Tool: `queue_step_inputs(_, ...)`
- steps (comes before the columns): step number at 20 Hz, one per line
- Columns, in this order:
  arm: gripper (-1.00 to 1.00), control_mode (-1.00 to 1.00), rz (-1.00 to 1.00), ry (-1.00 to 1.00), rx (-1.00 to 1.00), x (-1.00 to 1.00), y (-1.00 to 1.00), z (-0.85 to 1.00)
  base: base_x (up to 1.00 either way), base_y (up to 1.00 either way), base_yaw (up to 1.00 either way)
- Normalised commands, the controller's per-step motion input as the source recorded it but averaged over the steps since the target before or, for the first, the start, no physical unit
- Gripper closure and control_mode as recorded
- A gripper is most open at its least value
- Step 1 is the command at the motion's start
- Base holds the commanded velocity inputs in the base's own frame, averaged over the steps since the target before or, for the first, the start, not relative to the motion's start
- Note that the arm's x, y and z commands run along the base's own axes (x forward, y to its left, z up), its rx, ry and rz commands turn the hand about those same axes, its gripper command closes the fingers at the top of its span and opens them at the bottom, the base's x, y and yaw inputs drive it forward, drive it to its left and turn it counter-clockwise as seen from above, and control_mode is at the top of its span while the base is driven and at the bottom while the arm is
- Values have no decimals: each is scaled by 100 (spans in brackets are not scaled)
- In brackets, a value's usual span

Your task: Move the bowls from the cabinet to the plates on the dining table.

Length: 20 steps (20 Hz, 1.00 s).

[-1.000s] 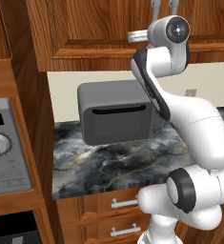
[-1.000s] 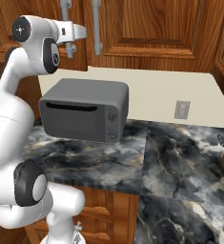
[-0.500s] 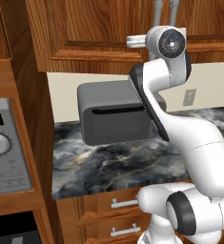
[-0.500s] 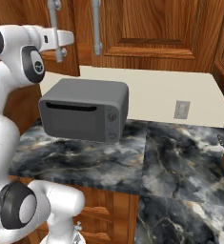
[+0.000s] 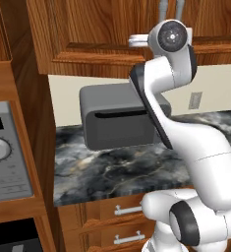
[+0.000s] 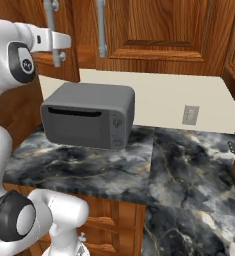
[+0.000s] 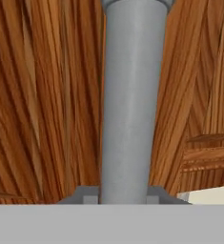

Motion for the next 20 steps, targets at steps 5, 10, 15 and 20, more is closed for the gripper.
queue_step_inputs(5,100,-100,-7,6,7,-36,25,0,0,0,0)
queue_step_inputs(10,100,-100,-6,-4,0,-49,38,-13,0,0,0)
queue_step_inputs(15,100,-100,-5,-7,0,-52,40,-12,0,0,0)
queue_step_inputs(20,100,-100,-6,-5,0,-34,42,-10,0,0,0)
